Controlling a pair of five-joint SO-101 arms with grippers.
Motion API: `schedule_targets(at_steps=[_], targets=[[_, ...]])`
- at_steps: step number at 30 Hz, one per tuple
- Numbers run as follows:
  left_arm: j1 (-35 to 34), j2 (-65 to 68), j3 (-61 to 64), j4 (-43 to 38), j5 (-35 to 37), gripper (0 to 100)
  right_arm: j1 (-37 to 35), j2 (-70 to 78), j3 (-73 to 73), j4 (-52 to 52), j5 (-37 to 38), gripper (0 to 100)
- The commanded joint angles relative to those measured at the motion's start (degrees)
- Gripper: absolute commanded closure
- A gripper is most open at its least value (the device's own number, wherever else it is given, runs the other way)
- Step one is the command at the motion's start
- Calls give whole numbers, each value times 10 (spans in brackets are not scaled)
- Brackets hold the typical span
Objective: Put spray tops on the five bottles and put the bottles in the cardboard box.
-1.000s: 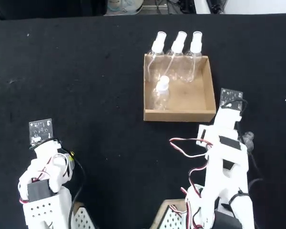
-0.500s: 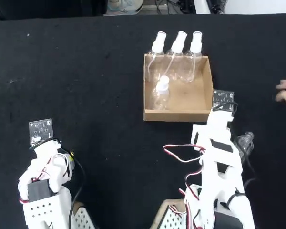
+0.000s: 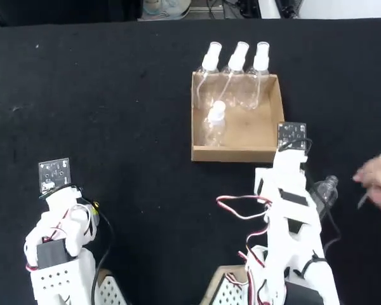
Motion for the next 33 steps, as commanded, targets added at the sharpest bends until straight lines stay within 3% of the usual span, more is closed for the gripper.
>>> schedule_targets(at_steps=[1,6,9,12,15,19,22,33], targets=[[-5,-4,13,3,-6,808,-13,-22,0,-24,4,924],[-5,-4,13,3,-6,808,-13,-22,-6,-26,7,923],[-5,-4,13,3,-6,808,-8,-24,-23,-1,54,923],[-5,-4,13,3,-6,808,-7,-26,-72,90,66,895],[-5,-4,13,3,-6,808,8,-26,-157,244,58,858],[-5,-4,13,3,-6,808,67,-26,-273,418,60,846],[-5,-4,13,3,-6,808,125,-26,-330,476,61,844],[-4,-4,13,3,-6,808,280,35,-538,510,99,843]])
